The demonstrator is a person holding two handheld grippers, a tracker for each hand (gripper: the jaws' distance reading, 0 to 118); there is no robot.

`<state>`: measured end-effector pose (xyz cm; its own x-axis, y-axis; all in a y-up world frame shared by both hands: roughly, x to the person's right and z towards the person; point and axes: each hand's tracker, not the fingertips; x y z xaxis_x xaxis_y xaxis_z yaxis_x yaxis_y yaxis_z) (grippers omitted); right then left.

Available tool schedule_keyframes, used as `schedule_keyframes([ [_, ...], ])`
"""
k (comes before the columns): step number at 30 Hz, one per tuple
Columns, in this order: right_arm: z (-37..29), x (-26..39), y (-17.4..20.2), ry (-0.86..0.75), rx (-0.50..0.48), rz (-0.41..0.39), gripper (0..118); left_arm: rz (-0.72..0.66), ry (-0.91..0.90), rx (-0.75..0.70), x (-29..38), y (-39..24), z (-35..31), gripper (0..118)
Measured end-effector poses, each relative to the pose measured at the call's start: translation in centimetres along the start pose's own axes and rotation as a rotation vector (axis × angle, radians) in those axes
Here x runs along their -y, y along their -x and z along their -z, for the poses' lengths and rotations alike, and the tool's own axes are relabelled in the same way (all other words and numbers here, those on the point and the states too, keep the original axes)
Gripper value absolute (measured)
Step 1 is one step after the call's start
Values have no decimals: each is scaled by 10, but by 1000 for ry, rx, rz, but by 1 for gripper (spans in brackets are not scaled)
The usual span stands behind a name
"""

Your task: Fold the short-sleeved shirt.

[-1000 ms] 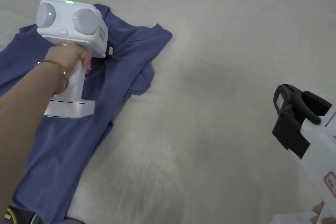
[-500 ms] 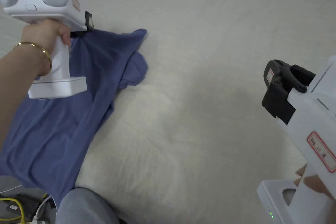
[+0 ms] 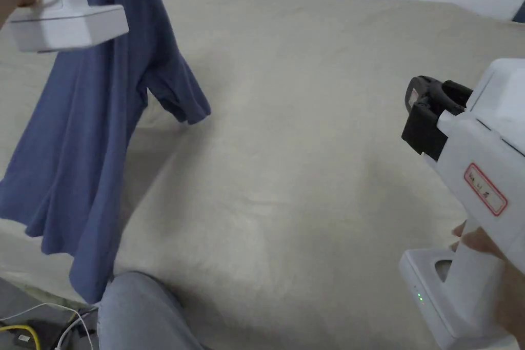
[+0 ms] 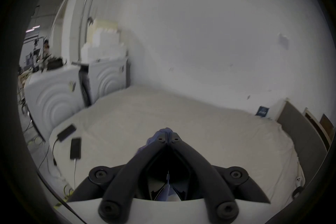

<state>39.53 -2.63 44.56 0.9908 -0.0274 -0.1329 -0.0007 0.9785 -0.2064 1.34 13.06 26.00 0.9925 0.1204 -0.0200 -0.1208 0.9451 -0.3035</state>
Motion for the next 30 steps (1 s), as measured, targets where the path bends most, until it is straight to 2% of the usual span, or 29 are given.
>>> schedule_keyframes([
  [2,-10,-5,-7,-31,36,-4,0,25,-74,47,-30,-23,-19,0],
  [6,-28,-17,-27,-61,95,4,0,-14,-176,172,-85,-67,-51,0],
  [9,-41,-23,-42,-87,164,2,0,45,-245,222,-110,-103,-63,0],
  [11,-51,-26,-51,-94,193,13,0,35,-238,275,-120,-123,-64,0],
  [13,-62,-27,-59,-97,233,10,0,-39,-201,386,-126,-140,-60,0],
  [15,-74,-25,-68,-96,293,-3,0,-46,-194,412,-125,-162,-54,0],
  [18,-91,-20,-80,-90,343,22,0,36,-171,430,-111,-196,-40,0],
  [22,-108,-12,-93,-82,420,30,0,39,-43,512,-75,-235,-13,0],
  [26,-115,3,-103,-44,468,59,0,153,62,511,5,-289,11,0],
  [30,-115,22,-109,8,477,82,0,147,262,559,87,-317,56,0],
])
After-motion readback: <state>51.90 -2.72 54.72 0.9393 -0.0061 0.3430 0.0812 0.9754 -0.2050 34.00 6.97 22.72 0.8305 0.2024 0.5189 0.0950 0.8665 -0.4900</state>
